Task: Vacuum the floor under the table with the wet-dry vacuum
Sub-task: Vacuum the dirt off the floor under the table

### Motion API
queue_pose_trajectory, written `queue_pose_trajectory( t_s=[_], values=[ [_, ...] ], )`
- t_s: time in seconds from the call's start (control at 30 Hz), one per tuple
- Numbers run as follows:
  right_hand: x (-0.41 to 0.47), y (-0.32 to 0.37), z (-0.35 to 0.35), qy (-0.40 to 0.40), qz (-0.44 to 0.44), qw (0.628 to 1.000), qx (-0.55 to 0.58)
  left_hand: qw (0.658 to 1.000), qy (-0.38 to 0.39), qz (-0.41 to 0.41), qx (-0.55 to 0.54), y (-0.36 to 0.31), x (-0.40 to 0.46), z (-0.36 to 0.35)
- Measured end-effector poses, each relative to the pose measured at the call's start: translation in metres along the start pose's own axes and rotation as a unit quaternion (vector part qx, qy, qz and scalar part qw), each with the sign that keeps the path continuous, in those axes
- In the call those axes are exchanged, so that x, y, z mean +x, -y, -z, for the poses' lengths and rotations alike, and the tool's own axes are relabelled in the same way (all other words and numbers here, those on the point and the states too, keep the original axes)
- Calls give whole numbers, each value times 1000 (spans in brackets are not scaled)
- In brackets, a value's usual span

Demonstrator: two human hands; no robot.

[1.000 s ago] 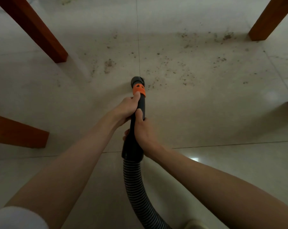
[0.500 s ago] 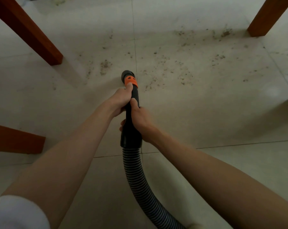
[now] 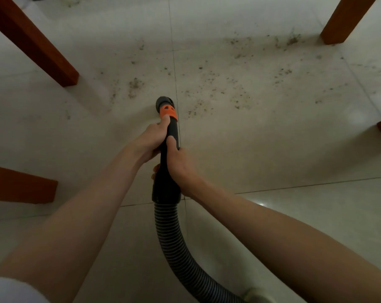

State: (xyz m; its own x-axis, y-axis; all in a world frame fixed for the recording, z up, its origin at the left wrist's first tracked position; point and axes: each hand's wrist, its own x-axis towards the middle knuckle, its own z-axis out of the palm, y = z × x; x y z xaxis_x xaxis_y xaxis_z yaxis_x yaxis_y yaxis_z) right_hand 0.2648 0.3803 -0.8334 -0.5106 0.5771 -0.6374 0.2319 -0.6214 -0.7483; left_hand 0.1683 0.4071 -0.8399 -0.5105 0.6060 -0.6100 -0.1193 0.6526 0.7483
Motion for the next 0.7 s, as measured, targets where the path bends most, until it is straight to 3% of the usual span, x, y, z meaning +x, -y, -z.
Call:
queue_pose_trajectory(
  t_s=[0.27,0.7],
  values=[
    [-35,-22,2,-34,8,998,-57,997,61,24,-48,11,-16,-4],
    [-53,-35,21,-56,9,996,-67,996,76,6,-51,18,-29,-32]
  ],
)
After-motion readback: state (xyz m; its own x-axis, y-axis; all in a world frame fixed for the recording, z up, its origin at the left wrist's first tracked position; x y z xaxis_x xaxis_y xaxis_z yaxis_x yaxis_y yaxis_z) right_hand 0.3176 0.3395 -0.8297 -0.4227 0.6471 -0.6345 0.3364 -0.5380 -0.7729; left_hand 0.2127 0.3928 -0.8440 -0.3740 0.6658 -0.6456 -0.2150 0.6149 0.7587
